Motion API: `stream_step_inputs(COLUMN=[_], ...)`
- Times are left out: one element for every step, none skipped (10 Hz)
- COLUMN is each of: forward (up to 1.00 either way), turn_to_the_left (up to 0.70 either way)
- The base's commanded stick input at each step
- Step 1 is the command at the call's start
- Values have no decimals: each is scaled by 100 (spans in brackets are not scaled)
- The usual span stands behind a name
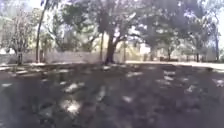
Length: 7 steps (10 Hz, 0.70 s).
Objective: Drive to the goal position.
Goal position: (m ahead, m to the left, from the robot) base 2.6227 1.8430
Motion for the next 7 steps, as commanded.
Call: stream_step_inputs(forward=[70, 70, 70, 70, 70, 70, 70], turn_to_the_left=[-35, -29, -11, 0, 0, 0, 0])
